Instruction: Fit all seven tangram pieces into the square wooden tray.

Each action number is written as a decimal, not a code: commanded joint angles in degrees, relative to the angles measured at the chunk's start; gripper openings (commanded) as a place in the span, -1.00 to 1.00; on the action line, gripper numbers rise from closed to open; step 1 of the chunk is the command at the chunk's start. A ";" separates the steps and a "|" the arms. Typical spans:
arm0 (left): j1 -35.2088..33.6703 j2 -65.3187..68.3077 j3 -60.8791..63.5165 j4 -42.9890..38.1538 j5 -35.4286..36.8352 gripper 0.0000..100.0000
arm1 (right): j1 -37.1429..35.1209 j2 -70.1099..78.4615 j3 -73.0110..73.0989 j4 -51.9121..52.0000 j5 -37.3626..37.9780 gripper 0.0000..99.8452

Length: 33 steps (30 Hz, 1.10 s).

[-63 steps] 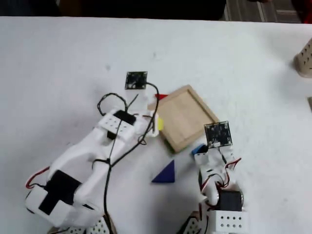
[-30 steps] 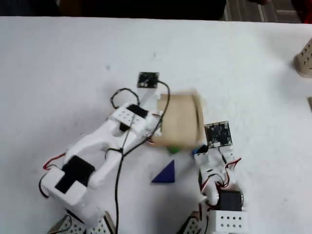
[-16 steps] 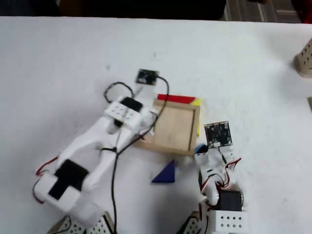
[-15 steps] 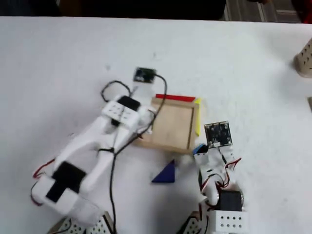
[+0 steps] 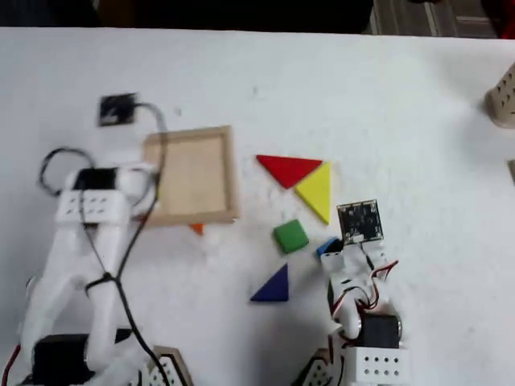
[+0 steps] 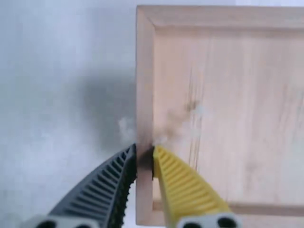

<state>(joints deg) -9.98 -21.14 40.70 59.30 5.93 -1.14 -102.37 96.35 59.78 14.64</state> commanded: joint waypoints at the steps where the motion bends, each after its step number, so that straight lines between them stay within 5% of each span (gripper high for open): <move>1: -7.96 -3.56 3.78 -1.85 -1.67 -0.95 | 0.57 -0.75 0.26 -0.04 0.00 -0.96; 12: -25.19 -3.65 16.26 -19.16 -1.14 -0.95 | -0.40 -0.31 -4.75 -6.37 -0.53 -0.96; 21: -28.00 -3.47 16.53 -19.52 1.76 -0.95 | -15.08 1.98 -9.49 -11.21 -1.14 -0.96; 29: -28.09 -3.47 16.09 -16.97 1.41 -0.95 | -25.19 36.53 -31.82 -11.82 -10.81 -0.96; 33: -26.51 -3.56 16.09 -16.70 -6.42 -0.95 | -33.19 58.77 -45.27 -12.53 -18.55 -0.96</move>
<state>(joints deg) -37.32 -22.02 57.58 41.45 3.91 -29.27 -60.62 62.42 49.23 1.01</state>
